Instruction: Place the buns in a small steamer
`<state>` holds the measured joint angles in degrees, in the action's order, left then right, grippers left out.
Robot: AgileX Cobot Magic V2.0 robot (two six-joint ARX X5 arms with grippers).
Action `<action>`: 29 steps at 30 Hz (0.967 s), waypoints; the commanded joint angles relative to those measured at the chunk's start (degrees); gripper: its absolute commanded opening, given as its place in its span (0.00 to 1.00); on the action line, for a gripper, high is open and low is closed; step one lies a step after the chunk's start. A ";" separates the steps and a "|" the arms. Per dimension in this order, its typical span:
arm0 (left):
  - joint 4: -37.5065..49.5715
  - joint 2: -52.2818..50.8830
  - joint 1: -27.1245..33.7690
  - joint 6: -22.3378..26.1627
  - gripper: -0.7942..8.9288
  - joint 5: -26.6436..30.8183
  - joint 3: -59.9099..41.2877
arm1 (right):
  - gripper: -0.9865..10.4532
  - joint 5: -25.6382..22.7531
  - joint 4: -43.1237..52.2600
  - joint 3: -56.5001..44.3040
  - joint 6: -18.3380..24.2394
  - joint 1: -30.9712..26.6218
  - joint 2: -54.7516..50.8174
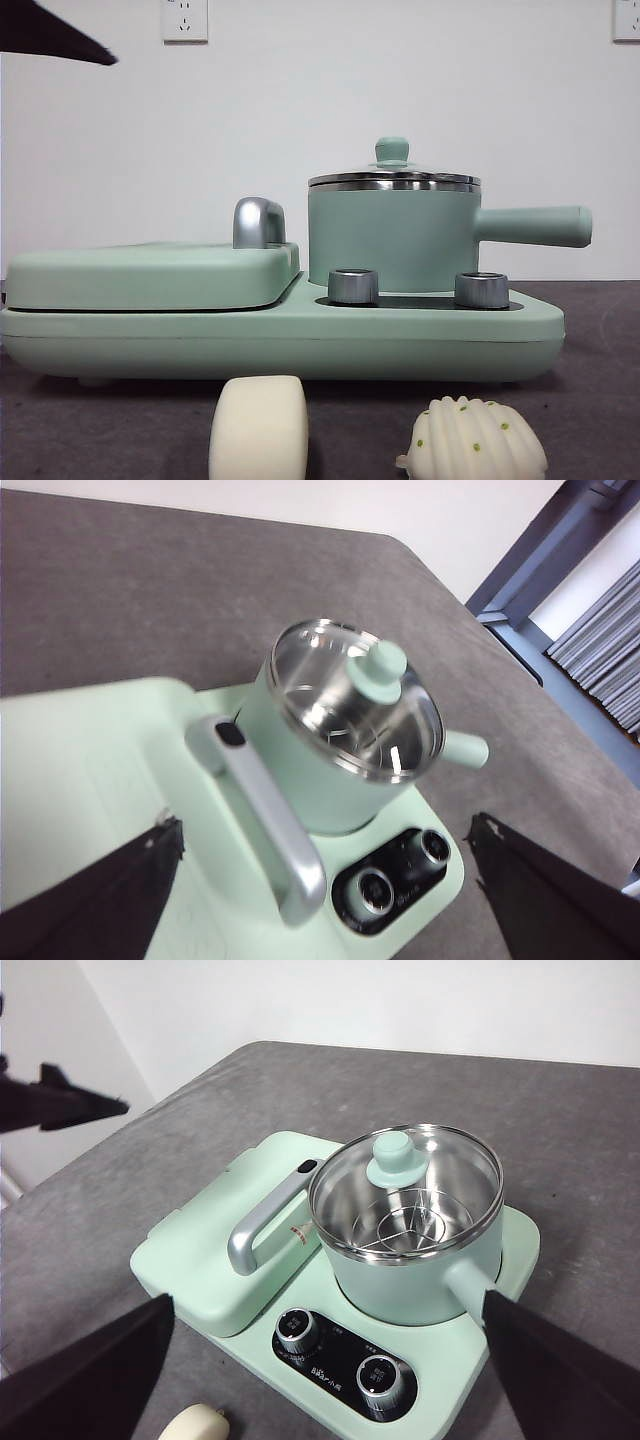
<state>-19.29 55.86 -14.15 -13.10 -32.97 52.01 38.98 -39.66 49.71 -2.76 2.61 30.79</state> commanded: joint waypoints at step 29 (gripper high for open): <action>-27.91 51.80 -20.02 12.44 0.56 20.06 59.52 | 0.52 0.00 0.57 0.98 0.46 0.11 0.22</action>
<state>-47.75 106.21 -33.61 -2.04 -13.26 109.71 38.98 -39.66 49.71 -2.76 2.61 30.79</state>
